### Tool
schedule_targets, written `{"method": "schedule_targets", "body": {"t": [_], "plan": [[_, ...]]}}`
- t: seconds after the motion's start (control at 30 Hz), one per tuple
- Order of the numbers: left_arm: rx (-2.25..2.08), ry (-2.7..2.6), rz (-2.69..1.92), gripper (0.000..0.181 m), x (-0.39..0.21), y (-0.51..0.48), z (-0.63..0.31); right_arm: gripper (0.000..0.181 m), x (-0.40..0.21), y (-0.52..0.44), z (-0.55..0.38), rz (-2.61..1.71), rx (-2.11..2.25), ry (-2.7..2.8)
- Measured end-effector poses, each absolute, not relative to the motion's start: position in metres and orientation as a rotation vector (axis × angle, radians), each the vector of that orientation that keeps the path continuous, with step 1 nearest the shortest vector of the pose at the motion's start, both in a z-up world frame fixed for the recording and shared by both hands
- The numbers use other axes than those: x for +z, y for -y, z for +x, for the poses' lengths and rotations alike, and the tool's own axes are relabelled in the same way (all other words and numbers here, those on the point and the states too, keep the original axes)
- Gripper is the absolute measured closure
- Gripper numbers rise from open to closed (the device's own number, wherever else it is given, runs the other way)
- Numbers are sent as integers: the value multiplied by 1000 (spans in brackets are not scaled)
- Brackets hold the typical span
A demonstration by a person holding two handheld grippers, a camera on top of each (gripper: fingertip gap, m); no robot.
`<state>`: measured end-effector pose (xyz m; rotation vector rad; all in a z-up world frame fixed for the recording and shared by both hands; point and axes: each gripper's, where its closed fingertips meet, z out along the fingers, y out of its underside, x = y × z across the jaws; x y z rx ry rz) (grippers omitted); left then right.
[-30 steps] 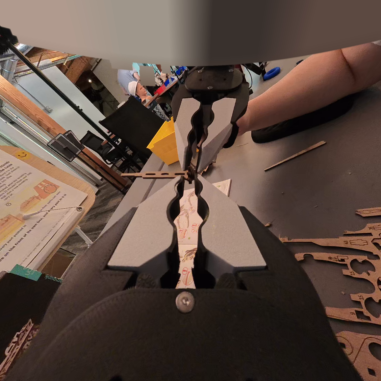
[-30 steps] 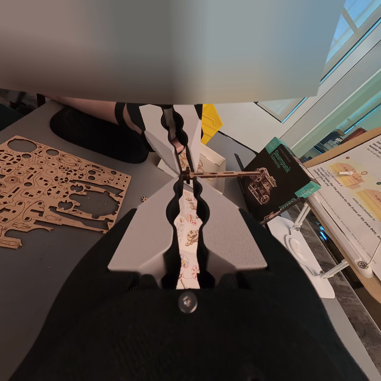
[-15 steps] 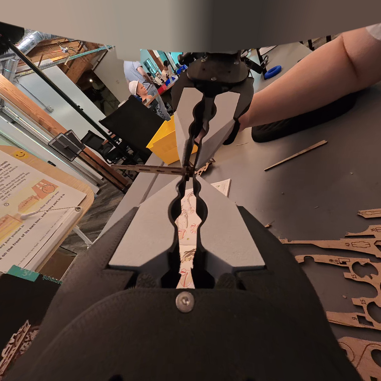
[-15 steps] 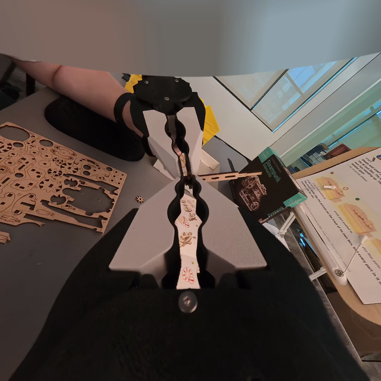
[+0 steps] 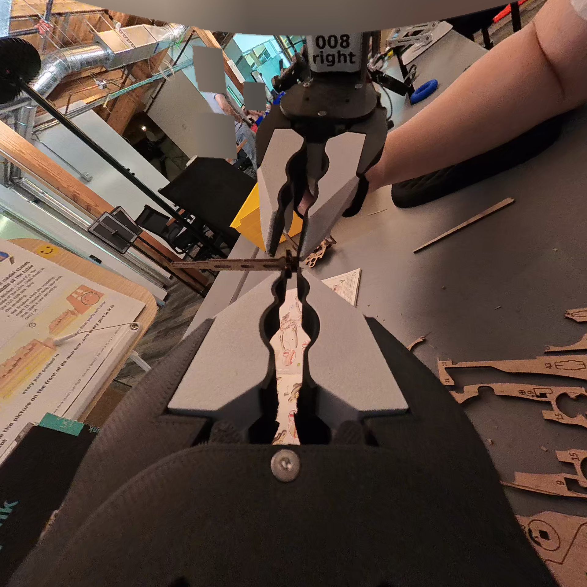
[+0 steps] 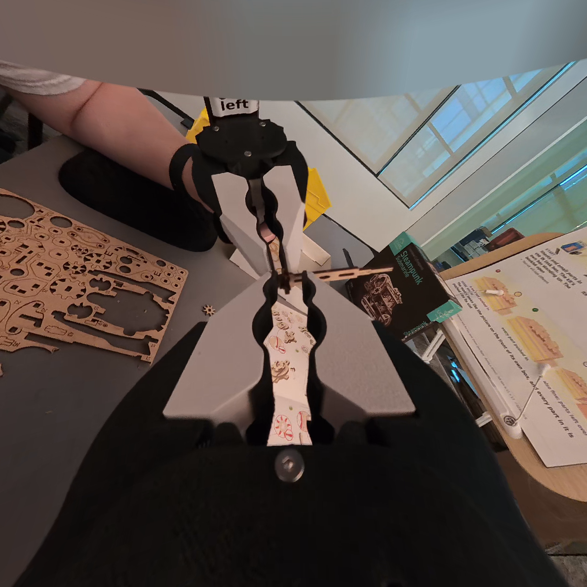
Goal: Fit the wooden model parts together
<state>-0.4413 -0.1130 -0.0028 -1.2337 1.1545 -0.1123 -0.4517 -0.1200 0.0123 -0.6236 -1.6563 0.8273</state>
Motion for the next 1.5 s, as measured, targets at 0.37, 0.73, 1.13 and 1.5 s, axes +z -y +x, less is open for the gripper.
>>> {"method": "schedule_targets", "body": {"t": [0.37, 0.73, 1.13, 1.5], "plan": [[39, -1187, -1250, 177, -10, 105, -447, 169, 2, 115, -453, -783, 1029, 1719], [637, -1394, -1327, 177, -49, 80, -468, 153, -27, 78, -478, -1659, 1595, 1404], [417, -1453, -1539, 177, -85, 85, -463, 177, -69, 76, -482, -1940, 1605, 1377], [117, -1328, -1706, 176, -90, 85, -464, 181, -80, 77, -479, -2082, 1781, 1319]]}}
